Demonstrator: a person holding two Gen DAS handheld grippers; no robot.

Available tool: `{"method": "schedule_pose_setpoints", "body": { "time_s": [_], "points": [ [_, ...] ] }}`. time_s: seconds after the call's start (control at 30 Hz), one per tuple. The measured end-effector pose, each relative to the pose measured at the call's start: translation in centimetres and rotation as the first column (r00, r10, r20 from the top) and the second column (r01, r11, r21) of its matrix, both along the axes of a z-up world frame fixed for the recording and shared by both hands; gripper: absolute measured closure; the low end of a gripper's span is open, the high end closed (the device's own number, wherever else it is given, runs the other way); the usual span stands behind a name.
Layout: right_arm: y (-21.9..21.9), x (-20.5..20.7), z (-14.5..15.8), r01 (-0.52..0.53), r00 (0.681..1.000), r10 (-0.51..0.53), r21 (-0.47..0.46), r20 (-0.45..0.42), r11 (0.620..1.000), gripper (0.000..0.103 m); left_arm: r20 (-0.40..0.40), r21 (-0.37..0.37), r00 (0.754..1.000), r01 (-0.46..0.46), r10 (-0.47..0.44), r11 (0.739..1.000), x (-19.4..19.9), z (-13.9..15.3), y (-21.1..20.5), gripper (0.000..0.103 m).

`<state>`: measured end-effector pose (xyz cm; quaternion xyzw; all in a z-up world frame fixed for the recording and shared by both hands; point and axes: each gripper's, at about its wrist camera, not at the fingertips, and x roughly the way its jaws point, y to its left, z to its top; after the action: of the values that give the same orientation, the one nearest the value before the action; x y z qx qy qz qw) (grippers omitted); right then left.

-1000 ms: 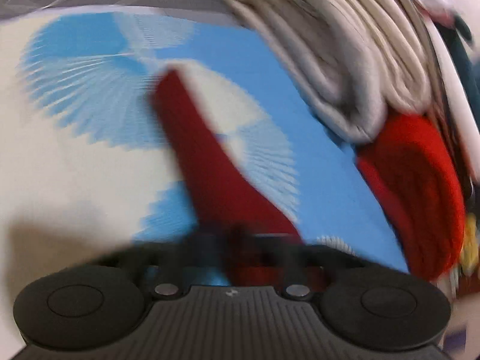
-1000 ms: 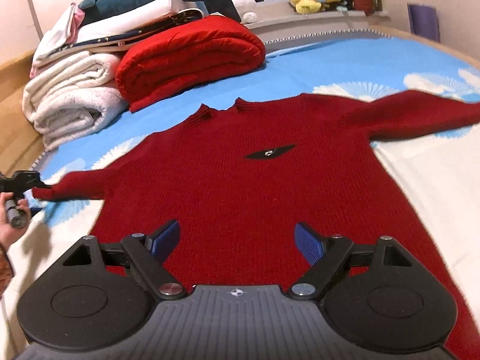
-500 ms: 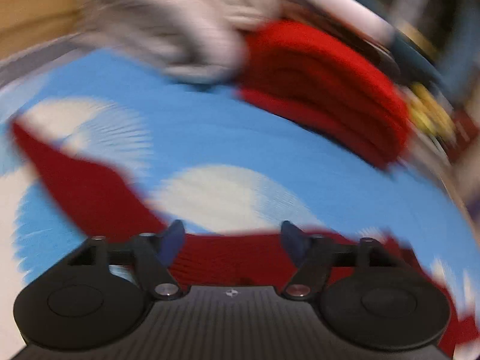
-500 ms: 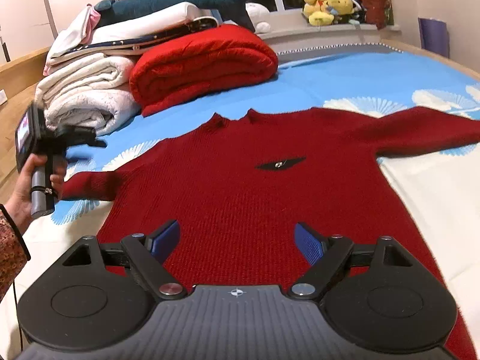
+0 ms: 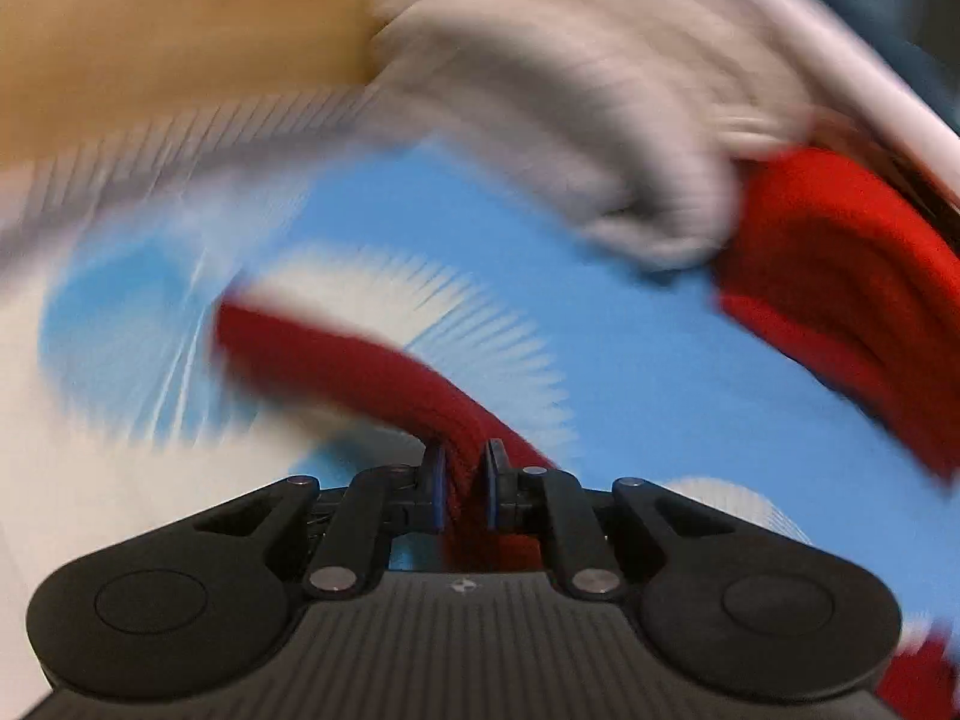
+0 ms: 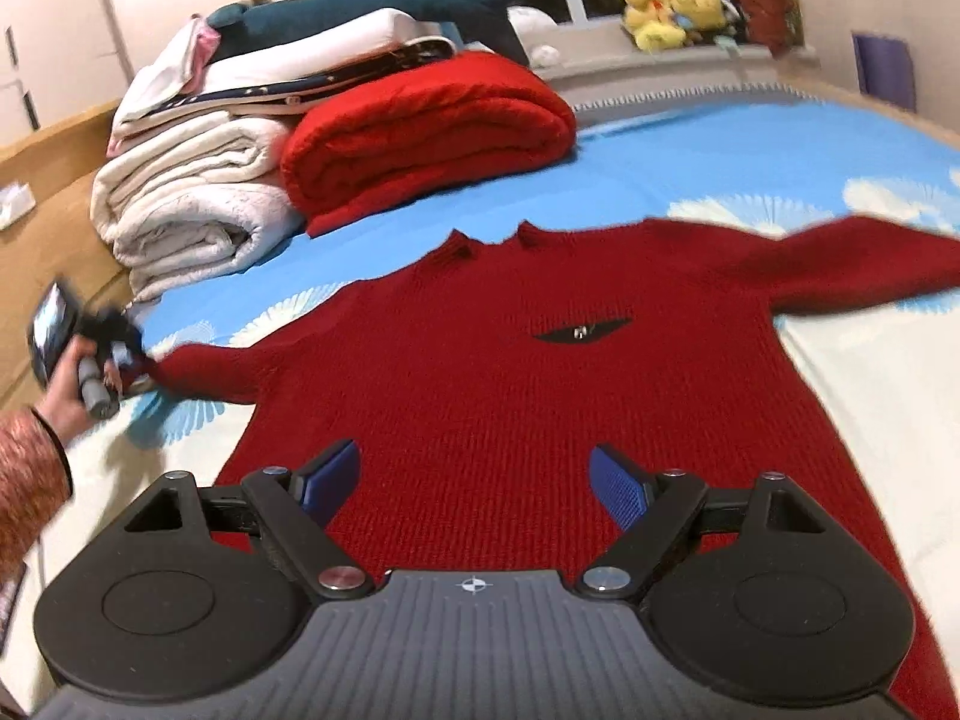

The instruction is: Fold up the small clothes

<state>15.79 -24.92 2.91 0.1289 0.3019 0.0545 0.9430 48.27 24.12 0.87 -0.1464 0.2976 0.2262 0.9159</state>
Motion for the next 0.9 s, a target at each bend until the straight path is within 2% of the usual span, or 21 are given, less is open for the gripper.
{"method": "schedule_pose_setpoints", "body": {
  "time_s": [0.03,0.07,0.1,0.13,0.17,0.2,0.23,0.3,0.37,0.47,0.5,0.53,0.63,0.7,0.77,0.83,0.9],
  "points": [
    [0.1,0.0,0.1,-0.001,1.000,0.001,-0.009,0.005,1.000,0.018,0.027,0.056,0.995,0.090,-0.092,0.994,-0.6,1.1,-2.9,0.091],
    [0.1,0.1,0.2,0.003,1.000,-0.003,-0.010,0.007,1.000,0.018,0.042,0.099,0.979,0.193,-0.198,0.976,-1.5,2.1,-6.0,0.091],
    [0.0,0.1,0.3,0.011,1.000,-0.011,-0.003,0.006,1.000,0.018,0.052,0.125,0.949,0.303,-0.311,0.945,-2.6,2.7,-9.3,0.090],
    [-0.2,0.2,0.3,0.014,1.000,-0.014,0.007,0.003,1.000,0.018,0.050,0.128,0.902,0.420,-0.429,0.899,-3.9,3.0,-12.0,0.085],
    [-0.2,0.3,0.3,0.014,1.000,-0.014,0.013,0.000,1.000,0.018,0.043,0.112,0.838,0.537,-0.544,0.836,-5.1,3.0,-14.4,0.075],
    [-0.3,0.3,0.3,0.017,1.000,-0.017,0.017,-0.003,1.000,0.018,0.043,0.086,0.762,0.641,-0.646,0.762,-6.2,3.0,-16.4,0.040],
    [-0.4,0.3,0.3,0.018,1.000,-0.018,0.013,-0.005,1.000,0.018,0.041,0.077,0.714,0.696,-0.699,0.714,-7.2,2.9,-18.0,0.015],
    [-0.6,0.2,0.3,0.028,1.000,-0.028,-0.004,-0.004,1.000,0.018,0.082,0.132,0.702,0.696,-0.707,0.706,-8.8,2.7,-19.2,0.007],
    [-1.0,0.1,0.2,0.041,0.999,-0.041,-0.016,-0.003,0.999,0.018,0.079,0.127,0.688,0.711,-0.721,0.692,-8.9,2.6,-18.4,0.007],
    [-1.7,0.1,0.2,0.067,0.998,-0.067,-0.005,-0.011,0.998,0.018,0.101,0.052,0.735,0.669,-0.671,0.741,-7.8,2.8,-15.7,0.007],
    [-2.0,0.1,0.2,0.074,0.997,-0.074,0.003,-0.016,0.997,0.018,0.094,0.043,0.731,0.675,-0.676,0.736,-7.7,3.2,-15.1,0.007],
    [-2.2,0.2,0.1,0.082,0.996,-0.082,0.016,-0.022,0.996,0.018,0.087,0.043,0.710,0.698,-0.699,0.715,-7.6,3.6,-15.0,0.007],
    [-2.6,0.5,0.1,0.098,0.995,-0.095,0.061,-0.040,0.993,0.018,0.054,0.042,0.628,0.776,-0.777,0.630,-6.5,4.7,-15.4,0.007],
    [-2.5,0.6,0.1,0.098,0.994,-0.095,0.081,-0.049,0.992,0.018,-0.007,0.031,0.558,0.829,-0.830,0.558,-5.7,4.0,-17.9,0.007],
    [-2.2,0.6,0.0,0.095,0.995,-0.091,0.078,-0.051,0.992,0.018,-0.086,0.065,0.506,0.862,-0.858,0.502,-4.7,2.9,-20.7,0.007],
    [-1.9,0.7,-0.1,0.087,0.995,-0.084,0.066,-0.053,0.994,0.018,-0.185,0.087,0.474,0.880,-0.861,0.466,-3.4,0.9,-23.7,0.007],
    [-1.7,0.7,-0.2,0.084,0.995,-0.081,0.060,-0.054,0.995,0.018,-0.267,0.083,0.467,0.882,-0.843,0.463,-2.3,-1.4,-26.0,0.007]
  ]
}}
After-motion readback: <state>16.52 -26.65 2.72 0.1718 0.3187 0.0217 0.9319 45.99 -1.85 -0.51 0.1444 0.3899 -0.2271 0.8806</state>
